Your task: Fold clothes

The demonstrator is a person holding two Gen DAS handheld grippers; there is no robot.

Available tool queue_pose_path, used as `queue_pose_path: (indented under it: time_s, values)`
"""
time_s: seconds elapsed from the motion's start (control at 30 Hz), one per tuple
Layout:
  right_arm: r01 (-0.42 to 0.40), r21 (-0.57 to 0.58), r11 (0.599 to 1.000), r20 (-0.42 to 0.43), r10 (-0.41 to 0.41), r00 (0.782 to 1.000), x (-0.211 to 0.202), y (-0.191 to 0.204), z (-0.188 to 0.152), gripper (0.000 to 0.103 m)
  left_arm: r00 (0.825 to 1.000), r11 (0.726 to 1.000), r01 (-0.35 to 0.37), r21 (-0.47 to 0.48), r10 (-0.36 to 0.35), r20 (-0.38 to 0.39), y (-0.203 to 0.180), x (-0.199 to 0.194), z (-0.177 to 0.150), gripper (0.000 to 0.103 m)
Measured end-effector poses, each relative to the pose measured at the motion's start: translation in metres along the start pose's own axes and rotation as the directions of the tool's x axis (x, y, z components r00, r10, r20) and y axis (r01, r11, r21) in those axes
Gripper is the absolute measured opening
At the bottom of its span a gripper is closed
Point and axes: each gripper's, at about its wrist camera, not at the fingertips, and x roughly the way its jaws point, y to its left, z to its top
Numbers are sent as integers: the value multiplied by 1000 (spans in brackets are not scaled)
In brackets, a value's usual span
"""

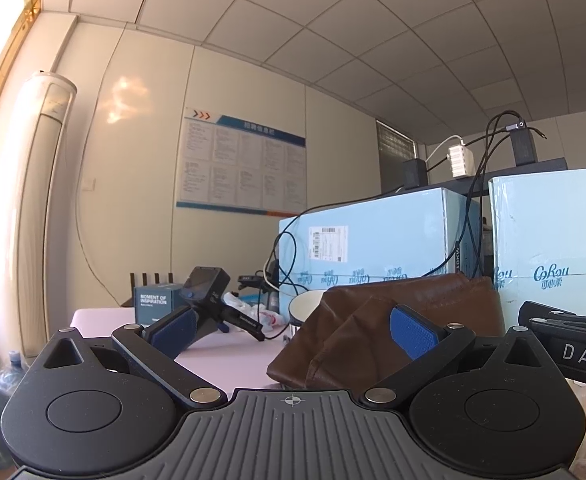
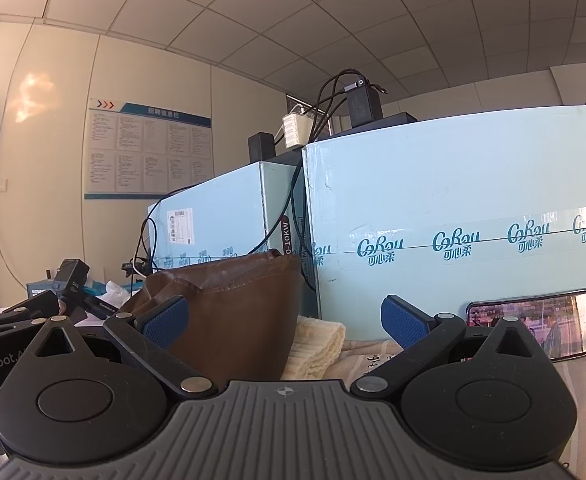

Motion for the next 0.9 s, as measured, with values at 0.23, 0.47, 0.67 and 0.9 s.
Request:
queue_pose_path:
  time_s: [0.23,0.47,0.67,0.9]
  values:
    - [-1,0,1000,-1,1,1000,0,0,0,103,1000,1000,-1,-2,1,1,0,0,0,103]
    - [0,0,1000,-1,0,1000,0,0,0,103,1000,1000,-2,-2,2,0,1,0,0,103]
    - [-2,0,1000,-2,2,1000,0,0,0,103,1000,1000,-3,-2,3,0,1,-1,-1,103]
    - [-1,0,1000,-1,1,1000,0,0,0,103,1000,1000,-3,-1,3,0,0,-1,-1,103]
